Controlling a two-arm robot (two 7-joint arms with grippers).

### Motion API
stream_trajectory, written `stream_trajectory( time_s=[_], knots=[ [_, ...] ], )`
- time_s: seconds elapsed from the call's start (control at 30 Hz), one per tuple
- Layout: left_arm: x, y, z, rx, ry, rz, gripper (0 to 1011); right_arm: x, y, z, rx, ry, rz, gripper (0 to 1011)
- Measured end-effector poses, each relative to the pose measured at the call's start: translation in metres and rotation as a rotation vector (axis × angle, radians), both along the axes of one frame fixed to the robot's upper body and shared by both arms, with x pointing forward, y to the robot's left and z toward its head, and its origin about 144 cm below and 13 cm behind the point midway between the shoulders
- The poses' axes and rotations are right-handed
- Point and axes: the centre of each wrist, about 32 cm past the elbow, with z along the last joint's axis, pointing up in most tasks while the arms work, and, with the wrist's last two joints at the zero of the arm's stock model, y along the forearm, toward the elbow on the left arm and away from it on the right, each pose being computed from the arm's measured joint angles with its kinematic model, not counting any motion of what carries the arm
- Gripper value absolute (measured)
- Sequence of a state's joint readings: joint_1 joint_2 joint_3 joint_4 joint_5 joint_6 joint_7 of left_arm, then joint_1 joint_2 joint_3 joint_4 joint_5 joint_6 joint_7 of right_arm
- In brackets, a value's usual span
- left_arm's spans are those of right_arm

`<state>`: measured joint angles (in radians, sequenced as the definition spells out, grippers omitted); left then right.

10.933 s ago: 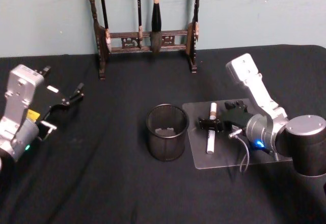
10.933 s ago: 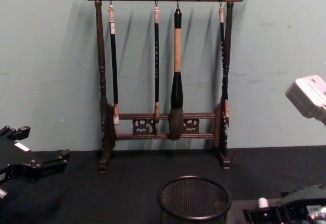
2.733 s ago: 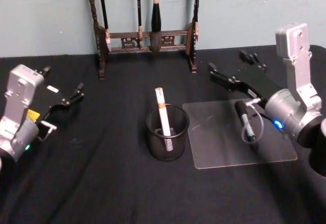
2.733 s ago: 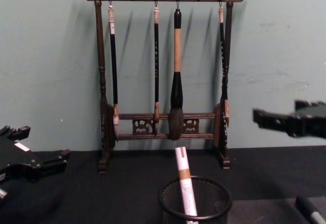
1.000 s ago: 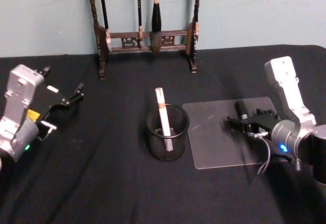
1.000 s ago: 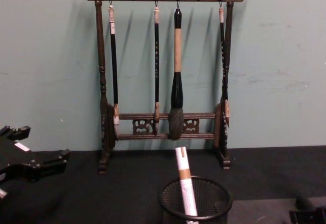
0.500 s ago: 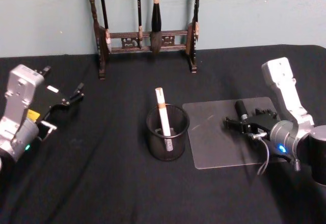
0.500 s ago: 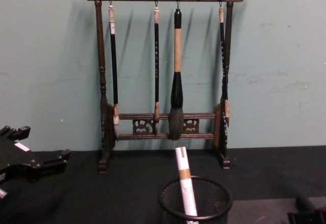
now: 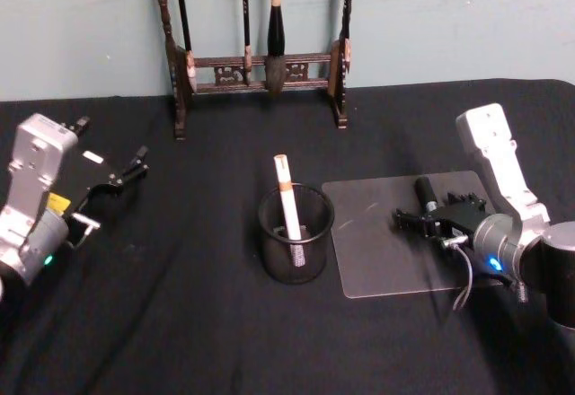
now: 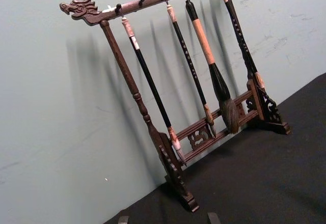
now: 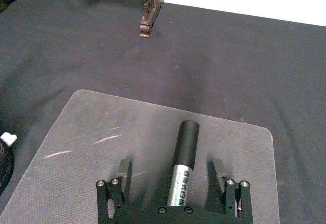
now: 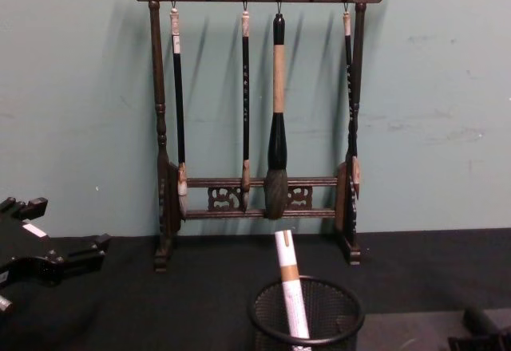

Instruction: Pick up the water-based marker from the table and place it into the pen holder.

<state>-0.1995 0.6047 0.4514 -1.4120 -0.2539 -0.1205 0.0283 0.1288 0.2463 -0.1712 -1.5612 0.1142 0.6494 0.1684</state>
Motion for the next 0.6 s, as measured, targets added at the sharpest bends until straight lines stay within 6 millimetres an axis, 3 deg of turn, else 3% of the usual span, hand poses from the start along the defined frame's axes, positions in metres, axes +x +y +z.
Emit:
stream_trajectory(
  time_s=[0.6],
  knots=[
    [0.0000, 0.0000, 0.0000, 0.000, 0.000, 0.000, 1001, -0.0008, 0.0007, -0.0020, -0.022, -0.007, 0.013, 1002]
  ],
)
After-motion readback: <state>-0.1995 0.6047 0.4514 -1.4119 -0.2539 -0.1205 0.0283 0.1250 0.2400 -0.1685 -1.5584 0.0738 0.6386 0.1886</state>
